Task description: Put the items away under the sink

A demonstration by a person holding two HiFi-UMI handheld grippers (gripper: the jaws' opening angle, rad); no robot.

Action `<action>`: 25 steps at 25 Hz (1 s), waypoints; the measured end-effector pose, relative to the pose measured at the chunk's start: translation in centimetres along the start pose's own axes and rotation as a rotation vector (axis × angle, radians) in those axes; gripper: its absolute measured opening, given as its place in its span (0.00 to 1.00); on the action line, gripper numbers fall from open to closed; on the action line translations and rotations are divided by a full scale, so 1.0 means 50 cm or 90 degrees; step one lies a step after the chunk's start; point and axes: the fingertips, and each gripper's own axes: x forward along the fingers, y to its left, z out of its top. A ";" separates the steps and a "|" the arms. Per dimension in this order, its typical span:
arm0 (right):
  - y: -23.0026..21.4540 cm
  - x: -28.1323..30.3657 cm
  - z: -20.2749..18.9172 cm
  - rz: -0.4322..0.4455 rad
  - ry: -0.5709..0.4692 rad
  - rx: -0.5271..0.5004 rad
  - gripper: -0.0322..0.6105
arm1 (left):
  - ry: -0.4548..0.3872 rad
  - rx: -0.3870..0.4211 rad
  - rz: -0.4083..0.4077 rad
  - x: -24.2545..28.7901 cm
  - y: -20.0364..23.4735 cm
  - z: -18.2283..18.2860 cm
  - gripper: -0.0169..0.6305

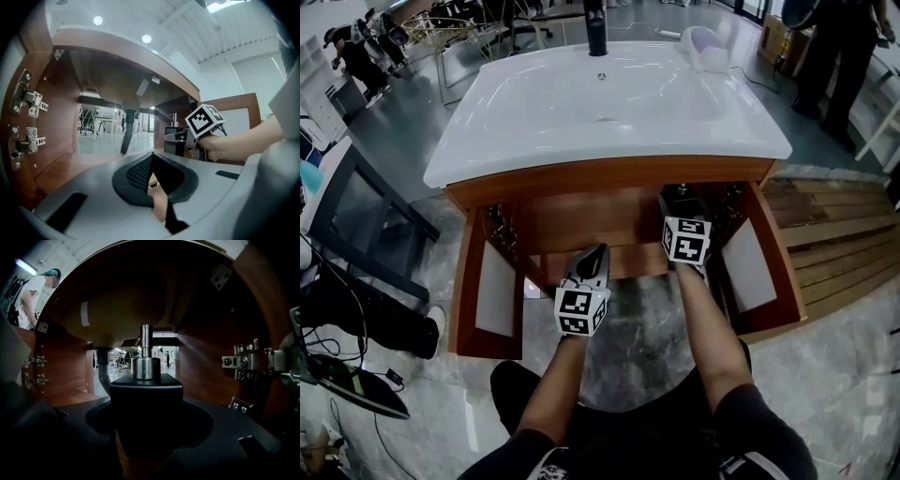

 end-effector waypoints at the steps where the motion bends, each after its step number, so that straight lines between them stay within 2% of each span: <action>1: 0.000 -0.001 0.000 -0.003 -0.002 -0.004 0.55 | -0.001 0.000 -0.001 -0.001 -0.001 0.001 0.03; 10: 0.011 0.002 -0.013 0.012 0.019 -0.027 0.61 | -0.005 -0.003 -0.003 0.003 0.002 0.005 0.04; 17: 0.006 -0.036 -0.015 -0.005 0.010 -0.028 0.66 | 0.008 -0.009 -0.004 0.002 0.003 0.009 0.04; 22: 0.023 -0.112 0.014 -0.016 0.019 -0.077 0.65 | 0.018 -0.032 0.010 -0.015 0.003 0.059 0.04; 25: 0.061 -0.175 0.065 0.007 0.021 -0.095 0.63 | 0.032 -0.033 0.002 -0.033 -0.013 0.118 0.04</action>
